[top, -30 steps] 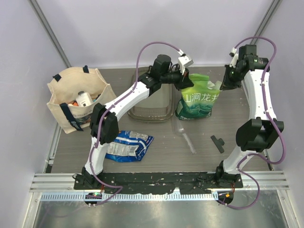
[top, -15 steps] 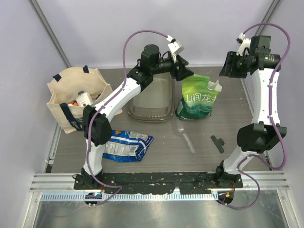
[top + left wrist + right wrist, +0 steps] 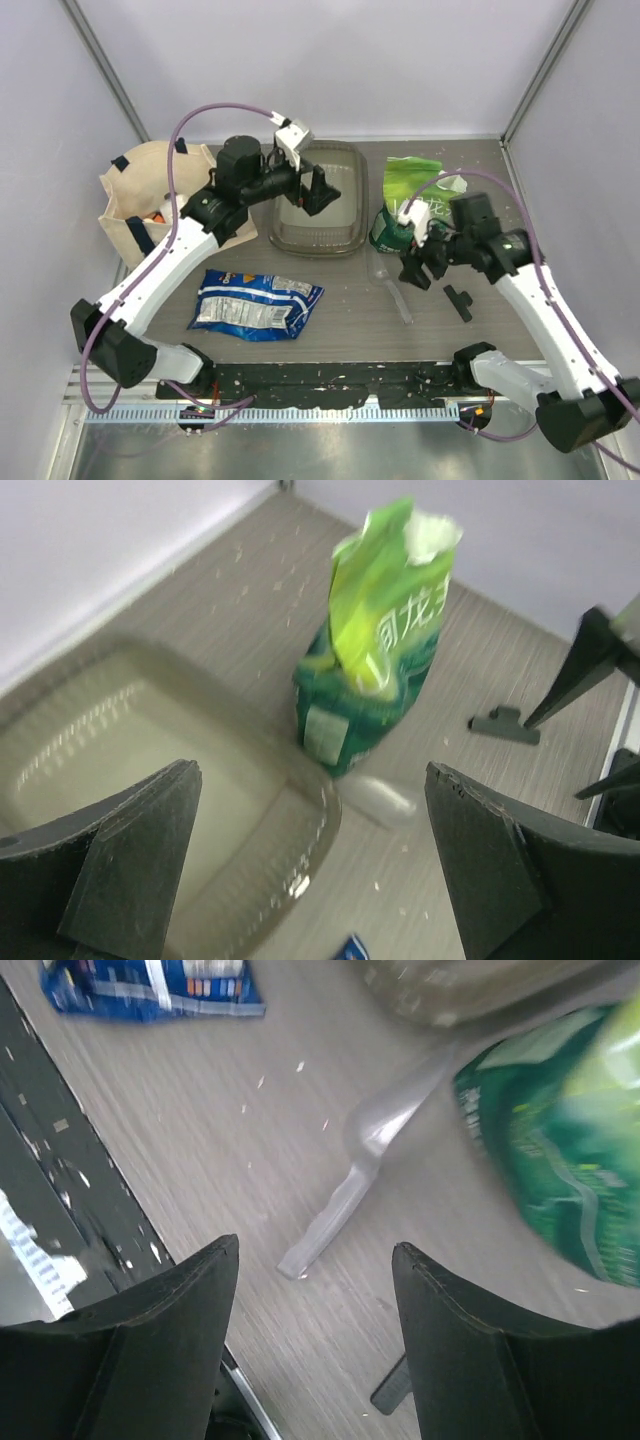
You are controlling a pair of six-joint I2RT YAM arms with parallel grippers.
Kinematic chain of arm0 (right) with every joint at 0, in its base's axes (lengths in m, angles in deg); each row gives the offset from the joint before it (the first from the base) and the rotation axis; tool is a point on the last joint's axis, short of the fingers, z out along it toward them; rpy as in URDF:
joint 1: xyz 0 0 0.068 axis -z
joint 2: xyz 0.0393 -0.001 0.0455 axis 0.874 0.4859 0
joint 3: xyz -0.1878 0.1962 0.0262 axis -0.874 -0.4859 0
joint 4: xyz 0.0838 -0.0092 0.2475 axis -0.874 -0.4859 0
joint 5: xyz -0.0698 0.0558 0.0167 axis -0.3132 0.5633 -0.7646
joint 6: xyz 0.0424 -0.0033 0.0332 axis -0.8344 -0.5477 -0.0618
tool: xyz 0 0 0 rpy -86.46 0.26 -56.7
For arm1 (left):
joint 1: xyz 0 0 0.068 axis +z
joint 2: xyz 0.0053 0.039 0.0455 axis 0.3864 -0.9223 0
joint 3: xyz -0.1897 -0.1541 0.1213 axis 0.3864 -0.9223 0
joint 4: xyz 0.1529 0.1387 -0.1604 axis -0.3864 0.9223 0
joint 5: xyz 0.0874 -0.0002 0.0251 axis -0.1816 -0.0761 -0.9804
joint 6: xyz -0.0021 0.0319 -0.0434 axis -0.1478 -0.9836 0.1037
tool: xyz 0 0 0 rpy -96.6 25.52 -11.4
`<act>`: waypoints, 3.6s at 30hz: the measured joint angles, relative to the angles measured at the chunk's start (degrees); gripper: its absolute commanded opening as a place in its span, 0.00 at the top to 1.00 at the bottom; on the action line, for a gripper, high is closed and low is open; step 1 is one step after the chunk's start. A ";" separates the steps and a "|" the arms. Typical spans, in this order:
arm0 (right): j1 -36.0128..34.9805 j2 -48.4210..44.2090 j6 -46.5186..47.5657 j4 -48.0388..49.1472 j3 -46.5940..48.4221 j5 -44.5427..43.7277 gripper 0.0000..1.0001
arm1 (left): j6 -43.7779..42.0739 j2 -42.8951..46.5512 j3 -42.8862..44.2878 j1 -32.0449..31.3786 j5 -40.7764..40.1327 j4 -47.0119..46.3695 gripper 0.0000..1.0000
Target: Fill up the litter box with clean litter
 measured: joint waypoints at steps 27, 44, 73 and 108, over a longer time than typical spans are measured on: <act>-14.53 17.53 -1.49 23.28 -21.92 -21.88 0.30 | -20.59 9.20 -10.49 3.04 -15.17 16.35 0.00; -15.23 14.45 4.35 16.52 -23.89 -22.23 0.99 | -22.25 9.20 -11.37 3.61 -5.20 18.86 0.07; -16.20 14.21 30.49 9.25 7.65 -20.74 0.99 | -37.27 -1.40 -3.32 -4.33 17.31 16.11 0.58; 2.49 33.83 -44.89 15.74 42.58 5.14 0.16 | -52.50 20.98 -39.01 -6.16 -11.06 -26.67 1.00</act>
